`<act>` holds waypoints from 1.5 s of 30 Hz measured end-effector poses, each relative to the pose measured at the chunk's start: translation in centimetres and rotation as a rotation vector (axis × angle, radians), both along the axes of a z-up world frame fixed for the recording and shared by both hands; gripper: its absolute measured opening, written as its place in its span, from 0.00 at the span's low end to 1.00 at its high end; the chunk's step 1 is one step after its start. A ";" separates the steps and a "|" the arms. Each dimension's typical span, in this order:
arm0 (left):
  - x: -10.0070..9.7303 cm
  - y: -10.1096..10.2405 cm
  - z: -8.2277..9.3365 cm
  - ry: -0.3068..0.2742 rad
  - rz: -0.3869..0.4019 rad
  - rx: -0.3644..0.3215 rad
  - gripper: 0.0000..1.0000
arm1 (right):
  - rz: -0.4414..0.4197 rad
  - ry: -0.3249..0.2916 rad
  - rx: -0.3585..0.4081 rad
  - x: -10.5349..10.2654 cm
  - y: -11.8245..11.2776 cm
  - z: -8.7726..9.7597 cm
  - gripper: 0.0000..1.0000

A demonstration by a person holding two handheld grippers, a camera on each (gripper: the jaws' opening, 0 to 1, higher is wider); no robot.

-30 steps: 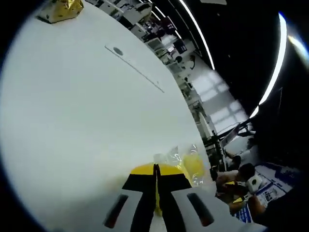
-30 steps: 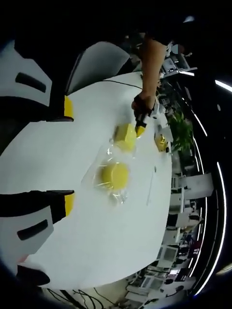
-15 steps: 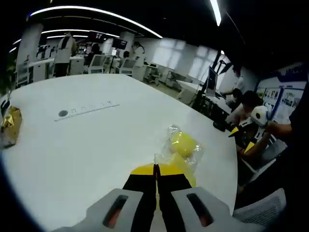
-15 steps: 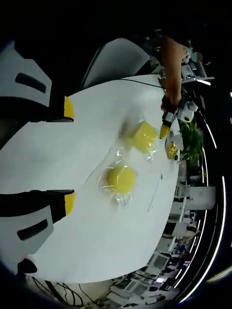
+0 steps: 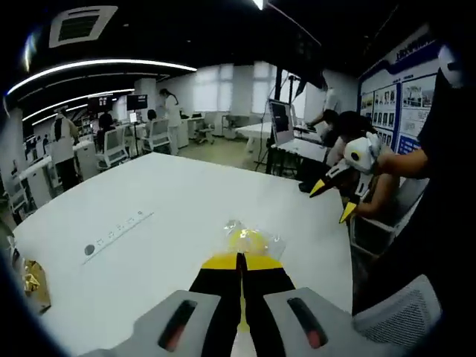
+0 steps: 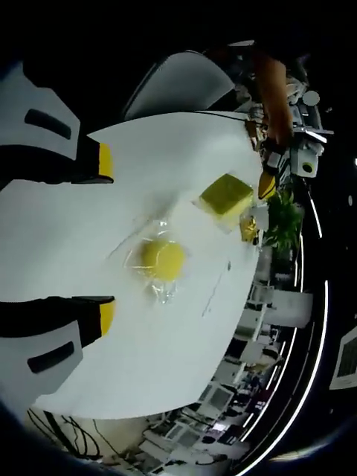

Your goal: Compare the silicone blocks by pressing each to a similar depth, holding the contact briefly, and releasing to observe deformation and rebound differences across the visible hardness samples.

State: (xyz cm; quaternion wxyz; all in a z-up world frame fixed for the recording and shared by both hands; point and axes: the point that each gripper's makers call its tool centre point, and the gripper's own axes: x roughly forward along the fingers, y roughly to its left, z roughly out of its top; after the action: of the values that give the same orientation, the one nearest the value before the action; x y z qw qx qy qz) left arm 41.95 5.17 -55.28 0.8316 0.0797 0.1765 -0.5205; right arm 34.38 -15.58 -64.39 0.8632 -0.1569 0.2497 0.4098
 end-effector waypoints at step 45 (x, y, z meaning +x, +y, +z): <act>-6.5 -9.2 9.9 -0.210 -0.438 -0.030 0.00 | 0.333 -0.076 0.497 1.5 12.8 11.3 0.69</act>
State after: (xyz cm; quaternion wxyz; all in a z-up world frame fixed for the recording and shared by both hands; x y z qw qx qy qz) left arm 35.41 -4.05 -45.39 0.7137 0.1573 0.0600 -0.6799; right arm 35.92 -2.82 -53.09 0.8048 0.0053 0.0800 0.5882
